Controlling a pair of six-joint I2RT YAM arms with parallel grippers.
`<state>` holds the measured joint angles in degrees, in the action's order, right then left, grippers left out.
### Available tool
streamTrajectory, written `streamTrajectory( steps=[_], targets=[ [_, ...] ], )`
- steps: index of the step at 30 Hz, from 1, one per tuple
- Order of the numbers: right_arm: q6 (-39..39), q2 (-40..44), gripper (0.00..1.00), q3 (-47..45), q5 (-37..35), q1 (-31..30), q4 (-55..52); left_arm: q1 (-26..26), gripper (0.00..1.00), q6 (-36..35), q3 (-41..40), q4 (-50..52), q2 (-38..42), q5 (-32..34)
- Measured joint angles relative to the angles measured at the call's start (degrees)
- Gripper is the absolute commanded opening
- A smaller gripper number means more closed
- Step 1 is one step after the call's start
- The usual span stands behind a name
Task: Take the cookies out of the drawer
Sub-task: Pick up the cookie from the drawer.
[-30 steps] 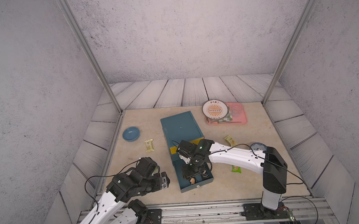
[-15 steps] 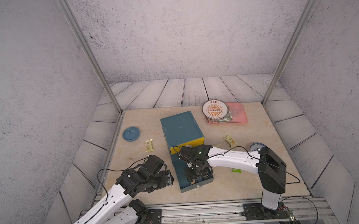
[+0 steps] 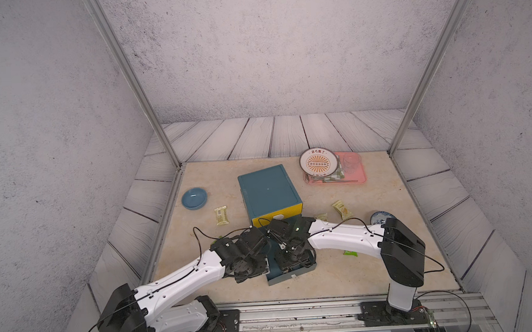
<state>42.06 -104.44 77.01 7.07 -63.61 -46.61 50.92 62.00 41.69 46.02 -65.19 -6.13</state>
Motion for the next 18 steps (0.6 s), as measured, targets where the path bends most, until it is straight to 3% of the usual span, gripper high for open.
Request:
streamTrajectory(
  steps=[5, 11, 18],
  targets=[
    [-0.2, 0.0, 0.53, -0.9, -0.7, 0.9, 0.5, 0.4, 0.44, 2.0, -0.7, -2.7, -3.8, 0.6],
    [-0.4, 0.0, 0.54, -2.5, -1.1, 0.8, 2.7, 0.7, 0.29, 3.8, -2.0, -4.9, -4.1, 1.2],
    [-0.8, -0.4, 0.56, -3.3, -0.7, 1.2, 4.4, 0.7, 0.23, 5.5, -2.1, -5.7, -5.4, 1.9]
  ],
)
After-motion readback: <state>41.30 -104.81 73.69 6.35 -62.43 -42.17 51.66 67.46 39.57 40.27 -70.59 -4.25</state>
